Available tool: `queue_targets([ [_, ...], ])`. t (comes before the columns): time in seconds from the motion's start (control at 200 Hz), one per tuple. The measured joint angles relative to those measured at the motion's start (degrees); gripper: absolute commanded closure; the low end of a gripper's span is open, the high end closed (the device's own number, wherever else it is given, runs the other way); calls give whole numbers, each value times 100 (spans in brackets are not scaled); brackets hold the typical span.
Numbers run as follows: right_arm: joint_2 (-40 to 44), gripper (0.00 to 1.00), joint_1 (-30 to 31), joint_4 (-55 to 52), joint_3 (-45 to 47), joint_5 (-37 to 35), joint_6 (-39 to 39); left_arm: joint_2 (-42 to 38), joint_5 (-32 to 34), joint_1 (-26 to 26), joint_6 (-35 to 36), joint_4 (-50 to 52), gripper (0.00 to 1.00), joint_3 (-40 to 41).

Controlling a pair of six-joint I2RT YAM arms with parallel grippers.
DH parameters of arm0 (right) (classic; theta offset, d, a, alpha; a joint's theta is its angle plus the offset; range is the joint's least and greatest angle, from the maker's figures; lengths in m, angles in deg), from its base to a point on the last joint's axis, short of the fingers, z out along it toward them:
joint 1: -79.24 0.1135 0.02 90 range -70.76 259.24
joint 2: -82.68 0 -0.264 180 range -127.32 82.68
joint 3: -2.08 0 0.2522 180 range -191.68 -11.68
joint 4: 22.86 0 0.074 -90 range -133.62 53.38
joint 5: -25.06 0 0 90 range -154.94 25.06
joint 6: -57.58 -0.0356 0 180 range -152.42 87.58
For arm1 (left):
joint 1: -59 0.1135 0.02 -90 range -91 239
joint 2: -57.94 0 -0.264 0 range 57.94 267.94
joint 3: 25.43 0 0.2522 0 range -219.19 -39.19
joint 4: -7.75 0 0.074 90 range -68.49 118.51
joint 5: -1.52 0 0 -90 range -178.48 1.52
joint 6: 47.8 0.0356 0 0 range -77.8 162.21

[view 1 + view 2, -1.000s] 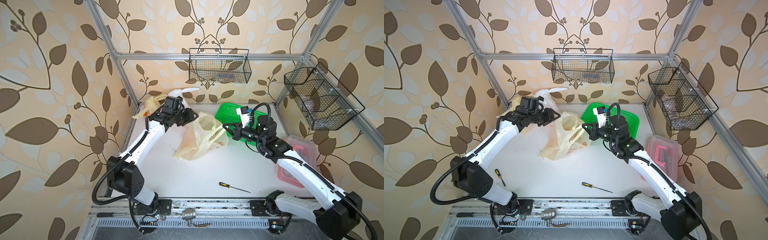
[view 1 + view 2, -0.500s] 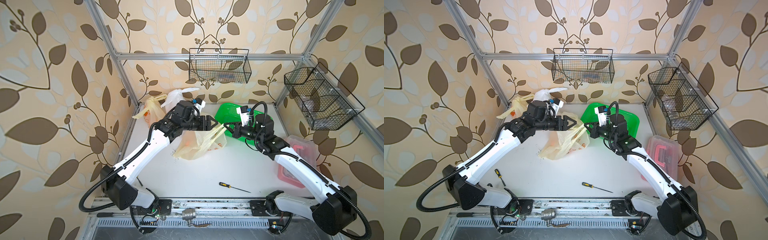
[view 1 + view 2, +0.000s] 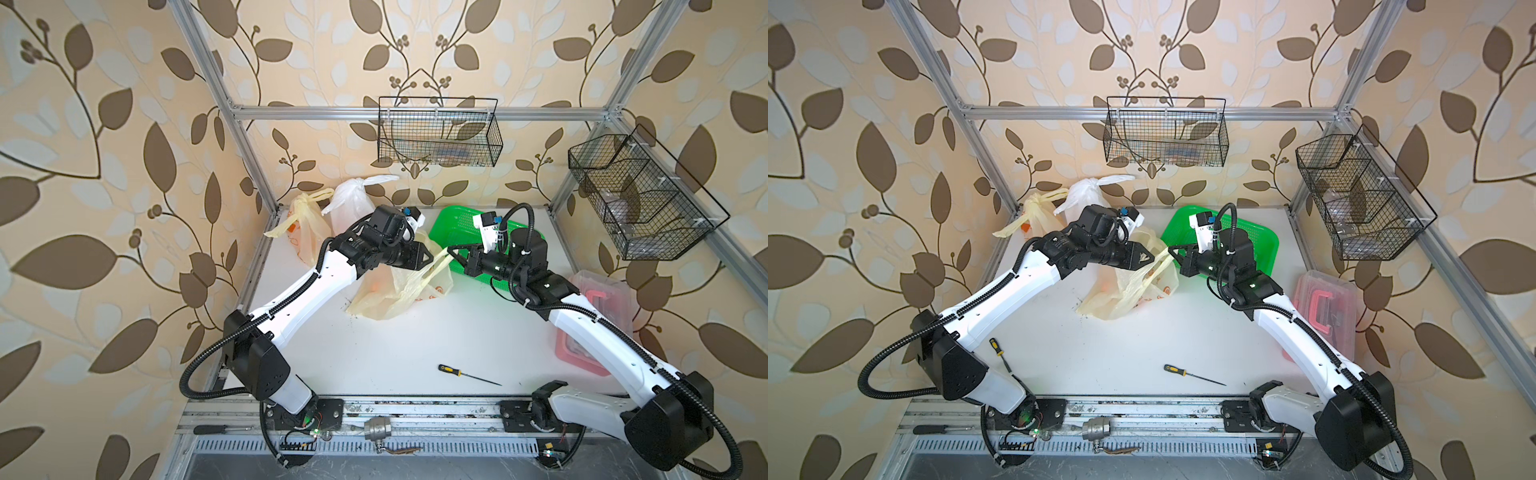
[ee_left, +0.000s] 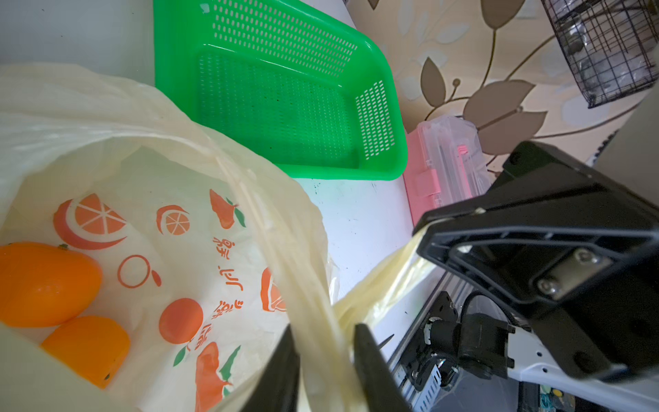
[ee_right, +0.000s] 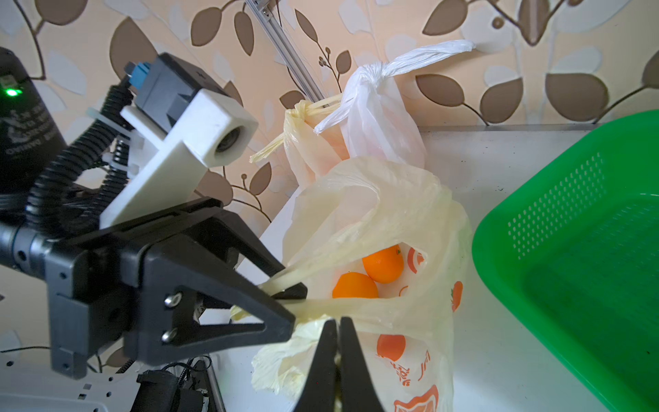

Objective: Place the oranges into plastic bags & tie knots
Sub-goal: Adjust the plastic bag at the center of the board.

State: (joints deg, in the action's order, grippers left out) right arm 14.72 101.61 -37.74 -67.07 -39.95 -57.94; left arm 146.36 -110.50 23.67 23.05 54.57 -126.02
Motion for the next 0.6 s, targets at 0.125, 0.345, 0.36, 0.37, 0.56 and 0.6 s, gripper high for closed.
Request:
queue_targets([
  [0.125, -138, 100, -2, -87, -94, -44, 0, 0, 116, 0, 227, 17, 15, -90],
  [0.345, -505, 100, -109, -271, -476, -20, -37, 13, 343, 0, 809, 11, 7, -269],
  [0.36, -520, 100, -120, -280, -501, 0, -44, 17, 354, -2, 852, 11, 7, -269],
  [0.37, -529, 100, -129, -282, -518, 11, -46, 20, 358, -2, 870, 11, 7, -269],
  [0.56, -734, 100, -227, -354, -857, 278, -131, 177, 634, -199, 1458, 39, 9, -297],
  [0.6, -769, 100, -225, -382, -909, 337, -133, 214, 750, -245, 1545, 57, 9, -328],
])
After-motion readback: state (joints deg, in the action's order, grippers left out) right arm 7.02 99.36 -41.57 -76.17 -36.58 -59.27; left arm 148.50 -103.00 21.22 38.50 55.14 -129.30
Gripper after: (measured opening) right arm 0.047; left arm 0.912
